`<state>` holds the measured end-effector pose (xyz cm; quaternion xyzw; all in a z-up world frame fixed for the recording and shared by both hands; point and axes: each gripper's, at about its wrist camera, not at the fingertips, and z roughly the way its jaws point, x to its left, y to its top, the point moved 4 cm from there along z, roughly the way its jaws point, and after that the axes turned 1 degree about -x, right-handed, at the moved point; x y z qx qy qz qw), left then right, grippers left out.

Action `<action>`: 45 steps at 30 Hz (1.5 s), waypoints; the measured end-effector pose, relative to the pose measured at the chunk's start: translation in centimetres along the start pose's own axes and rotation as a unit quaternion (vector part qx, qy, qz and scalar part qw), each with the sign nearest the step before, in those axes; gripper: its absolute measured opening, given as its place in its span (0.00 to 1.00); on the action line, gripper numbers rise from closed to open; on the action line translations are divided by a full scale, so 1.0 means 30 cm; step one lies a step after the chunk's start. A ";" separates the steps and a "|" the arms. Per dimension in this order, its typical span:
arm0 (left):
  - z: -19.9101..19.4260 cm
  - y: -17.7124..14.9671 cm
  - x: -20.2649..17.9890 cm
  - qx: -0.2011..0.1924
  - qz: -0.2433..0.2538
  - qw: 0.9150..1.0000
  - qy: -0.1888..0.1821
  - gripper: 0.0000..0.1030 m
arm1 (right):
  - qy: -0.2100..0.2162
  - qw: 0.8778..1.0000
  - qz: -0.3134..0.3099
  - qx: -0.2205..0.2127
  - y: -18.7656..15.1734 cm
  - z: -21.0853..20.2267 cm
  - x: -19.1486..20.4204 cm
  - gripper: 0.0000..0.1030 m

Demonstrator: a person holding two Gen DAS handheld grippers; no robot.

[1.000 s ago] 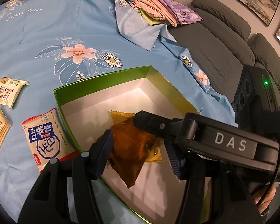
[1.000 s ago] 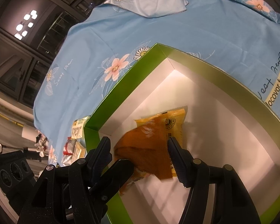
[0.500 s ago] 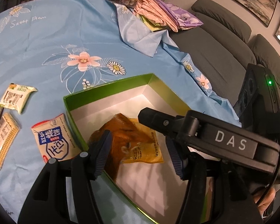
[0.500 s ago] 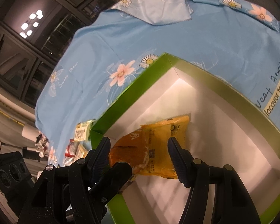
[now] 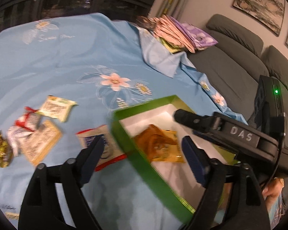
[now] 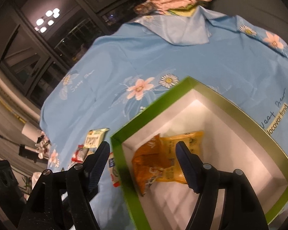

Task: Organize snacks
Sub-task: 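Move the right gripper back to the pile toward the white-and-blue biscuit packet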

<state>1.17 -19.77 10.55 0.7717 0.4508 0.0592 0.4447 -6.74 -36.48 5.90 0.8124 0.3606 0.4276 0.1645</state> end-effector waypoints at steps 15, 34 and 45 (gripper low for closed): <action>-0.331 -0.156 0.472 -0.040 -0.128 0.982 0.135 0.99 | -0.004 0.992 -0.122 0.040 -0.124 0.077 0.300 0.84; -0.298 -0.264 0.679 -0.003 -0.187 0.959 0.212 0.99 | -0.073 0.967 -0.180 0.162 -0.330 0.381 0.384 0.84; -0.277 -0.271 0.675 0.012 -0.189 0.960 0.205 0.99 | -0.117 0.965 -0.186 0.140 -0.274 0.433 0.333 0.84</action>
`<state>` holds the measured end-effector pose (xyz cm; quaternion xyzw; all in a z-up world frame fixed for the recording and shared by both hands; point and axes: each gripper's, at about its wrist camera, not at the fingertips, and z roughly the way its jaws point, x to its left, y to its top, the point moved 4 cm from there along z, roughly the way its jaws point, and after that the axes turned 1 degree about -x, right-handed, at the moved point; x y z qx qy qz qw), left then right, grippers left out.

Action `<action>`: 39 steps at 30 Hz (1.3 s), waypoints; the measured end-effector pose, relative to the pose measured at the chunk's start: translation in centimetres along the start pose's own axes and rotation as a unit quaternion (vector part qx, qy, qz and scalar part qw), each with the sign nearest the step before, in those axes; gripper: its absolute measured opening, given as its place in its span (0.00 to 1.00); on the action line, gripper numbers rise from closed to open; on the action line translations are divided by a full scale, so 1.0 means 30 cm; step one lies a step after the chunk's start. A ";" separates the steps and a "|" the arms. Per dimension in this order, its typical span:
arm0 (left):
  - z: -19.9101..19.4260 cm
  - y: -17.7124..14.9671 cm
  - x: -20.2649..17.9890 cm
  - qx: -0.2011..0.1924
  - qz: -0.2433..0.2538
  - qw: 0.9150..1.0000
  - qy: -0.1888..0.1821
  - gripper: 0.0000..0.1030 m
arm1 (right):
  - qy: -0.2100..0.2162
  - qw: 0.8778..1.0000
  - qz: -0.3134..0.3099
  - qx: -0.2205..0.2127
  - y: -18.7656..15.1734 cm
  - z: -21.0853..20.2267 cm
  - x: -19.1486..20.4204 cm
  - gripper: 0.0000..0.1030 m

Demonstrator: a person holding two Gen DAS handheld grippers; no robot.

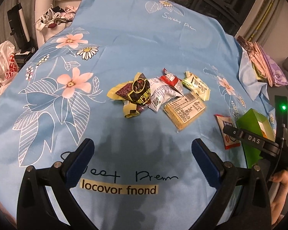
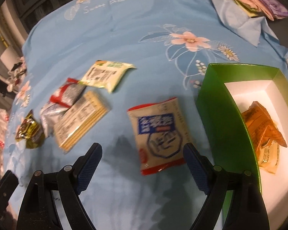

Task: Organize snacks
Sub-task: 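Move the right gripper back to the pile toward the white-and-blue biscuit packet, then close the right gripper on the white-and-blue biscuit packet and lift it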

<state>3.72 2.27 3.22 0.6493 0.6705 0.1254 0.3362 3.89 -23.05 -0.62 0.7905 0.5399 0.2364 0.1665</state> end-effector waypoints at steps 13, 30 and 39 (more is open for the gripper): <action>0.016 -0.013 -0.020 0.012 0.008 1.000 -0.004 0.99 | -0.001 0.999 0.005 0.036 0.037 0.097 -0.040 0.84; 0.014 -0.010 -0.001 0.012 -0.004 1.000 0.002 0.99 | 0.069 0.996 -0.046 0.036 -0.064 0.010 0.127 0.66; 0.003 0.015 0.114 0.004 -0.055 0.998 0.034 0.99 | 0.145 0.979 -0.109 0.095 -0.183 0.023 0.354 0.66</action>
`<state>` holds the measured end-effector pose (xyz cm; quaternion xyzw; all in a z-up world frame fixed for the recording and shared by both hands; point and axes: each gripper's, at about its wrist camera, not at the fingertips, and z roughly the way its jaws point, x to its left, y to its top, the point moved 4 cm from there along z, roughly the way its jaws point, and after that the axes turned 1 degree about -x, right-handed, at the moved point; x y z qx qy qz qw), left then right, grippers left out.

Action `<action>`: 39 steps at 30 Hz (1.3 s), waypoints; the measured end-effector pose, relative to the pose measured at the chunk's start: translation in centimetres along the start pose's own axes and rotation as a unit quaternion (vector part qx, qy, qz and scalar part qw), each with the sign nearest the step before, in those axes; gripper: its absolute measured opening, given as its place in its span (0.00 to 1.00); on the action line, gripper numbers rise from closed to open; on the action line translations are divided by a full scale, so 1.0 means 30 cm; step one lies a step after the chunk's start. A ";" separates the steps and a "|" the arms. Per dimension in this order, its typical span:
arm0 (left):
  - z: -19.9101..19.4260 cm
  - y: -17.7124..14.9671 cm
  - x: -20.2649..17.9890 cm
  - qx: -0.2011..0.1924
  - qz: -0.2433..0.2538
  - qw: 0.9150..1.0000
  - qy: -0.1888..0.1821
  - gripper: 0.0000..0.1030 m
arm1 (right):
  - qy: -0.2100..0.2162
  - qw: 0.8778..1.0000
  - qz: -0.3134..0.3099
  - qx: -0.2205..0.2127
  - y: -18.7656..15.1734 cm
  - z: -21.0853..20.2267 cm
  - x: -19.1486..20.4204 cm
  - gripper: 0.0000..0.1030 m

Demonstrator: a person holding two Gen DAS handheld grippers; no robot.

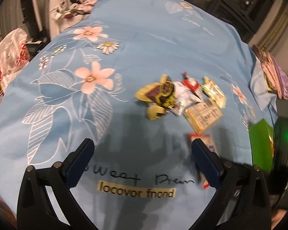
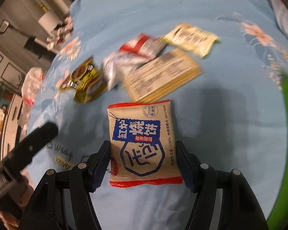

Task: Organize snacks
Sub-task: 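Close the right gripper on the white-and-blue biscuit packet and lift it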

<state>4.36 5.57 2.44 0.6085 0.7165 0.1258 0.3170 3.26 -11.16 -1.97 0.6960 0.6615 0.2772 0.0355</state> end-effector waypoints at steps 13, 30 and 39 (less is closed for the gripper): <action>0.020 -0.012 -0.028 0.015 -0.001 1.000 -0.019 0.94 | 0.040 0.994 0.076 -0.064 0.029 -0.125 -0.091 0.69; 0.099 -0.104 -0.164 0.090 0.027 0.993 -0.076 0.49 | 0.078 0.987 0.126 -0.063 0.022 -0.099 -0.131 0.31; 0.125 -0.134 -0.206 0.109 0.031 0.990 -0.089 0.47 | 0.081 0.987 0.135 -0.038 0.012 -0.056 -0.135 0.31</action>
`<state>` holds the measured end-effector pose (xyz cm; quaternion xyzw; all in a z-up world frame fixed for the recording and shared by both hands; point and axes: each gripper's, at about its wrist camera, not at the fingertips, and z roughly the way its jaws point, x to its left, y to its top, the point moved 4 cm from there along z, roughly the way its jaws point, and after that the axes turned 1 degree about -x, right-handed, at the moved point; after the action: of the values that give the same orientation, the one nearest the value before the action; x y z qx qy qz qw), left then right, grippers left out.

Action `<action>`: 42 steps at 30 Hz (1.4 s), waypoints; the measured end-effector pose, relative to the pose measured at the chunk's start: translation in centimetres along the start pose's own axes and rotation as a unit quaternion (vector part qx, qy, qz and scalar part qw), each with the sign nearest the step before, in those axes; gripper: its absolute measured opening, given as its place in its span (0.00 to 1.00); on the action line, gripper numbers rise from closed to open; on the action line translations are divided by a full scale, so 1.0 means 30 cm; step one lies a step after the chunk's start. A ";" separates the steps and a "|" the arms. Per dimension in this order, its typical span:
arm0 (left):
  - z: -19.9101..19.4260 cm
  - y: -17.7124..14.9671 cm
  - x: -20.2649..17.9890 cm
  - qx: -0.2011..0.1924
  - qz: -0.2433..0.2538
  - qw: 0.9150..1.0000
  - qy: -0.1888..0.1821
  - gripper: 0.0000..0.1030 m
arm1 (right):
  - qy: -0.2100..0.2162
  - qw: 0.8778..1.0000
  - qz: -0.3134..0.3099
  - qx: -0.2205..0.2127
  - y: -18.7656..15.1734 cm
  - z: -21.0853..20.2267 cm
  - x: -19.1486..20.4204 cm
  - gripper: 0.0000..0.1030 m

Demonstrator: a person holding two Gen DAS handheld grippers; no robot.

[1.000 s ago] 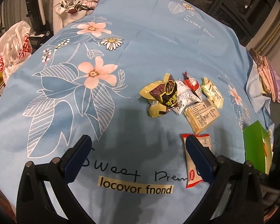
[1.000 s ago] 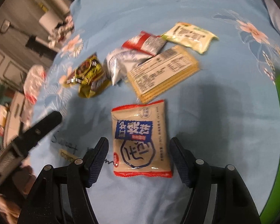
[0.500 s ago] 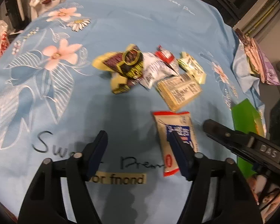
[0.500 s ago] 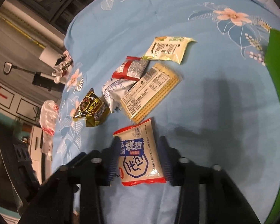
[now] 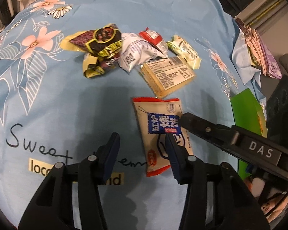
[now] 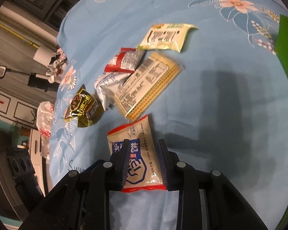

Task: Organize snacks
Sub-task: 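Close the right gripper on the white-and-blue biscuit packet and lift it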

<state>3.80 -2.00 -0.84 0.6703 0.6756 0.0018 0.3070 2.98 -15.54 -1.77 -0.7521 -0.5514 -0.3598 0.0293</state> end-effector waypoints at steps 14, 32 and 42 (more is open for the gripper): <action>0.022 -0.016 -0.057 0.002 0.018 1.000 -0.013 0.46 | 0.015 1.000 0.002 0.024 -0.022 0.024 0.015 0.31; -0.058 -0.011 -0.139 -0.053 0.065 0.996 -0.043 0.45 | 0.057 0.998 -0.026 -0.016 -0.013 -0.070 0.088 0.31; -0.037 0.010 -0.057 -0.036 0.045 0.998 0.011 0.60 | 0.039 0.999 0.014 0.003 -0.002 -0.039 0.032 0.31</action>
<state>3.46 -3.05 0.89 0.6882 0.6478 0.0477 0.3233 2.44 -15.26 -0.37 -0.7452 -0.5399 -0.3870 0.0585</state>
